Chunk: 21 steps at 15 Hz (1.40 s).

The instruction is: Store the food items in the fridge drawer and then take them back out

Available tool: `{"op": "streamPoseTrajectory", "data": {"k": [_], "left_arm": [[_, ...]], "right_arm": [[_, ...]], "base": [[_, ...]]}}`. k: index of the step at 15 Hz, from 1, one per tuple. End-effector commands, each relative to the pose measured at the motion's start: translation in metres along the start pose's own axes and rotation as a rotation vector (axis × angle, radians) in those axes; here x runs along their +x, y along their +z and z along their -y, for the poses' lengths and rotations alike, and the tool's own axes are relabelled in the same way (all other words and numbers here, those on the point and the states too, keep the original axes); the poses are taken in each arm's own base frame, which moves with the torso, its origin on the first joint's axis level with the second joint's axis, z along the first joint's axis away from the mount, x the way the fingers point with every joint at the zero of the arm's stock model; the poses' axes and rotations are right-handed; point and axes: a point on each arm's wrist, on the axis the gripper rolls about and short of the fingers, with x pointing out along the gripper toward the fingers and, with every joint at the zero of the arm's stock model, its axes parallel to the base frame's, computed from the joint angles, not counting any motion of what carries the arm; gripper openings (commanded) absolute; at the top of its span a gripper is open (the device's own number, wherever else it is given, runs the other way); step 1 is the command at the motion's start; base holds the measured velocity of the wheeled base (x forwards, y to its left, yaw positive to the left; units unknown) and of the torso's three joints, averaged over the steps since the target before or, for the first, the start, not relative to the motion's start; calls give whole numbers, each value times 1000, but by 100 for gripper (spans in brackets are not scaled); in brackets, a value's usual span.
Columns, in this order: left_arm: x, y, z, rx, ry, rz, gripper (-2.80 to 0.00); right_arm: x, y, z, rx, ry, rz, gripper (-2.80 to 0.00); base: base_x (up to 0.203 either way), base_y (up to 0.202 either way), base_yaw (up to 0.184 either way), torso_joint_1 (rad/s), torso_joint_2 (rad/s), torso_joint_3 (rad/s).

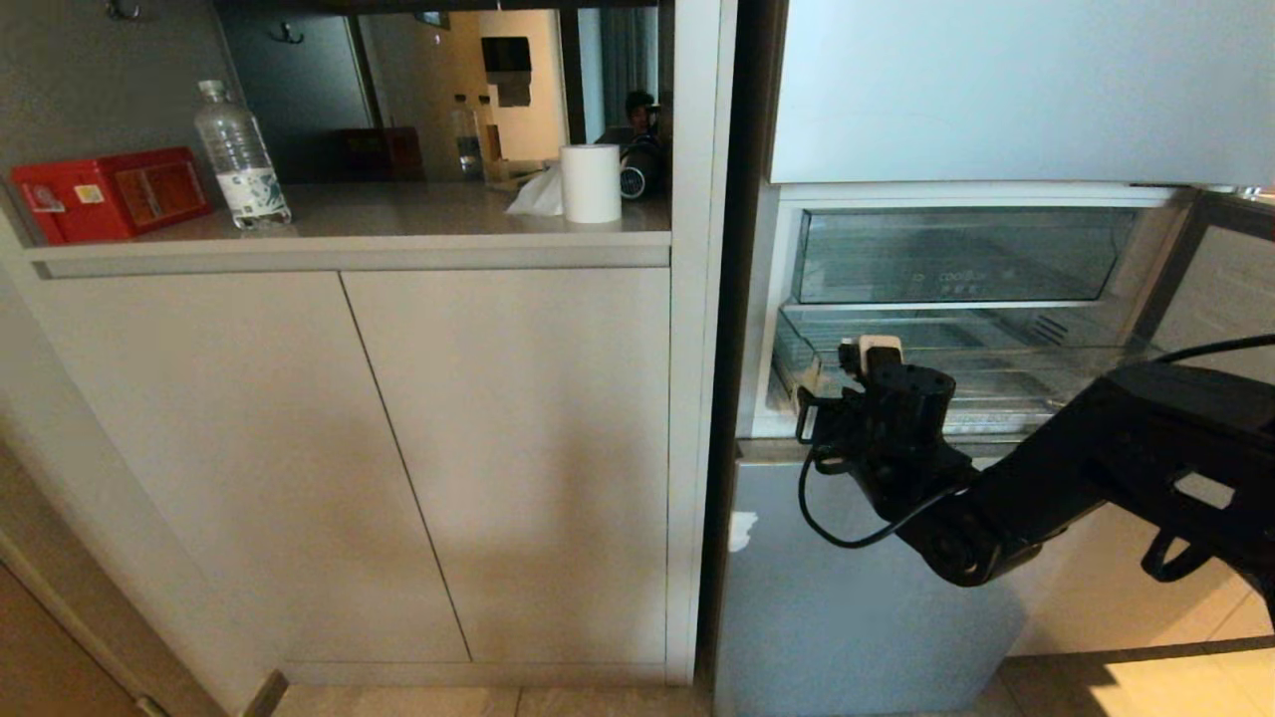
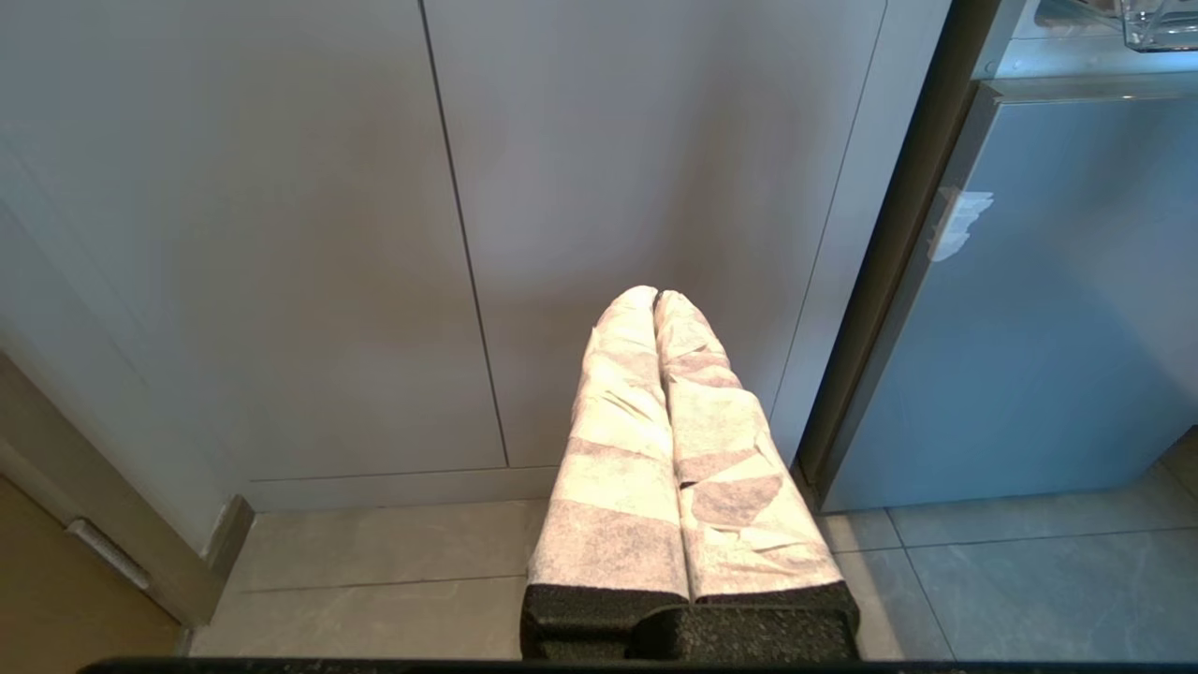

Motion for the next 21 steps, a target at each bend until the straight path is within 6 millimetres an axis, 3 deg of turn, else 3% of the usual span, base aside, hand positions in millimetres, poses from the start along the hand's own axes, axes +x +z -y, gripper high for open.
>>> {"op": "streamPoseTrajectory", "data": {"k": [1,4,5,7,10,13,18,21], "left_arm": [[0,0,0,0,0,0,-280],[0,0,0,0,0,-1,-280],[0,0,0,0,0,-2,-280],[0,0,0,0,0,0,-280],[0,0,0,0,0,-2,-280],[0,0,0,0,0,0,-280],[0,0,0,0,0,-1,-280],[0,0,0,0,0,-2,-280]], "right_arm": [[-19,8,4,8,3,-13,0],[-51,39,15,37,4,18,0],[-60,54,20,43,0,34,-280],[-69,72,37,10,-37,-57,-280],[-49,108,69,7,-68,-123,-280],[-23,127,82,10,-58,-179,-280],[34,127,90,3,-72,-269,-280],[53,118,93,-7,-86,-354,-280]], "base": [[0,0,0,0,0,0],[0,0,0,0,0,0],[0,0,0,0,0,0],[0,0,0,0,0,0],[0,0,0,0,0,0],[0,0,0,0,0,0],[0,0,0,0,0,0],[0,0,0,0,0,0]]}}
